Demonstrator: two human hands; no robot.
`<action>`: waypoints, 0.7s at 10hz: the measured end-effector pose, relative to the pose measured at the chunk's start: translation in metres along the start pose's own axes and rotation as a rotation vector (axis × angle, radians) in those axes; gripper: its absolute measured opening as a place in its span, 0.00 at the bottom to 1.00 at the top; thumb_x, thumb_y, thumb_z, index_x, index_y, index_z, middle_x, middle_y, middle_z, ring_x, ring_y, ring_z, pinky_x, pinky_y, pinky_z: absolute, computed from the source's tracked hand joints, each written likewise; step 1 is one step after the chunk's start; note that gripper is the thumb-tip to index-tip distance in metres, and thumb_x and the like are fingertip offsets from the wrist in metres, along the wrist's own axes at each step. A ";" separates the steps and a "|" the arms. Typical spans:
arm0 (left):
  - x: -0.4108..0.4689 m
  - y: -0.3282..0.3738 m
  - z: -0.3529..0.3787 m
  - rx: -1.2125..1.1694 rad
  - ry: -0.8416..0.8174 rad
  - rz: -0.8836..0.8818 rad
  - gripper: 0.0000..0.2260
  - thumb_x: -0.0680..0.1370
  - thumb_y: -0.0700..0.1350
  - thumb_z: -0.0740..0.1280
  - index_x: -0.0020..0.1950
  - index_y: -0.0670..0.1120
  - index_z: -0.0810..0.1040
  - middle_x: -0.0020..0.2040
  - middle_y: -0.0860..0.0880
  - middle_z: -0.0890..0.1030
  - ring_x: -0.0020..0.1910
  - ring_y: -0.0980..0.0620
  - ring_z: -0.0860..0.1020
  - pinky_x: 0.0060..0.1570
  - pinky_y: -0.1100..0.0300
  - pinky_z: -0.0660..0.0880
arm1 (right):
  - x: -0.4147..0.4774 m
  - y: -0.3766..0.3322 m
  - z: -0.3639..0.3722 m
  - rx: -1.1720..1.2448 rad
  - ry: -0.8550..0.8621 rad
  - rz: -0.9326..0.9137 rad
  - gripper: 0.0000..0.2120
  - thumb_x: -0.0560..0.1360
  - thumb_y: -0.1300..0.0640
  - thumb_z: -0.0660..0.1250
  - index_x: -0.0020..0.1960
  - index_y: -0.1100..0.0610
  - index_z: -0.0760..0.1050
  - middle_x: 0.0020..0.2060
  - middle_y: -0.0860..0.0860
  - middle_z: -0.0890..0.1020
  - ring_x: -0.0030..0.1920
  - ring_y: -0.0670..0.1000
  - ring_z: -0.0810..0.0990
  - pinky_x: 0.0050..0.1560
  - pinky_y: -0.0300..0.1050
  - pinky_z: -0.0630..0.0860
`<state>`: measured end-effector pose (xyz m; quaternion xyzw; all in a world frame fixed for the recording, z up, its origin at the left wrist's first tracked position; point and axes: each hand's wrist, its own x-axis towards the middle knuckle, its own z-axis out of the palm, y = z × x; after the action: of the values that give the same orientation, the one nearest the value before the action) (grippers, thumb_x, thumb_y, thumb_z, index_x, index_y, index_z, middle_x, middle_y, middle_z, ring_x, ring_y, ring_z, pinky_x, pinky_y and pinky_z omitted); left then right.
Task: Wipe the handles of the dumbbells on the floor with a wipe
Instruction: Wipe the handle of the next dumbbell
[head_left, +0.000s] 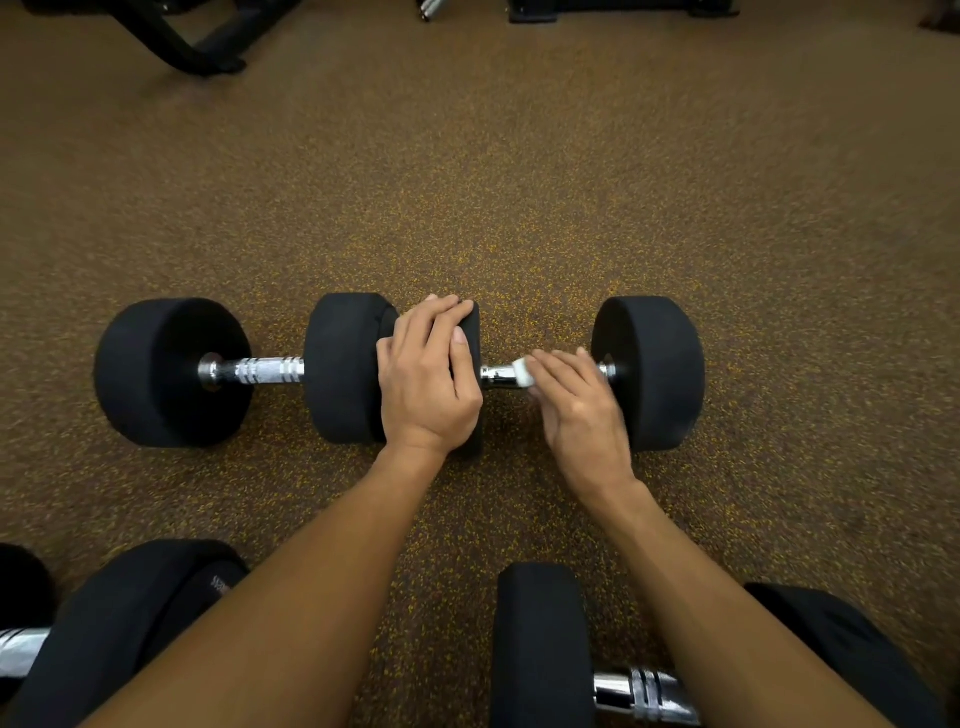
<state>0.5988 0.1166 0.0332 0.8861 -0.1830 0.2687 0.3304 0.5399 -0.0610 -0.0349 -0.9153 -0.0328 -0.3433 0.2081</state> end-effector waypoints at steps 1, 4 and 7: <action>0.000 0.000 0.000 0.004 -0.007 0.004 0.16 0.85 0.44 0.59 0.69 0.49 0.81 0.69 0.54 0.80 0.73 0.51 0.75 0.64 0.51 0.70 | 0.004 -0.006 0.007 -0.019 0.008 0.041 0.14 0.85 0.59 0.65 0.66 0.63 0.82 0.63 0.57 0.84 0.66 0.59 0.81 0.78 0.62 0.67; -0.001 0.000 0.000 -0.005 -0.003 -0.001 0.16 0.85 0.45 0.59 0.69 0.49 0.81 0.69 0.54 0.80 0.73 0.51 0.74 0.64 0.51 0.70 | 0.005 -0.006 -0.002 -0.019 0.050 0.126 0.13 0.84 0.58 0.66 0.64 0.59 0.84 0.59 0.53 0.85 0.63 0.57 0.81 0.80 0.60 0.63; 0.000 0.001 -0.002 -0.003 -0.015 -0.006 0.17 0.85 0.45 0.58 0.69 0.49 0.81 0.69 0.53 0.80 0.72 0.51 0.74 0.64 0.51 0.69 | 0.004 -0.007 -0.002 0.054 0.003 0.198 0.16 0.83 0.53 0.64 0.65 0.56 0.84 0.62 0.51 0.85 0.67 0.55 0.80 0.81 0.58 0.58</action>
<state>0.5980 0.1171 0.0350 0.8881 -0.1833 0.2607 0.3313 0.5404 -0.0560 -0.0286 -0.9077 0.0489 -0.3212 0.2656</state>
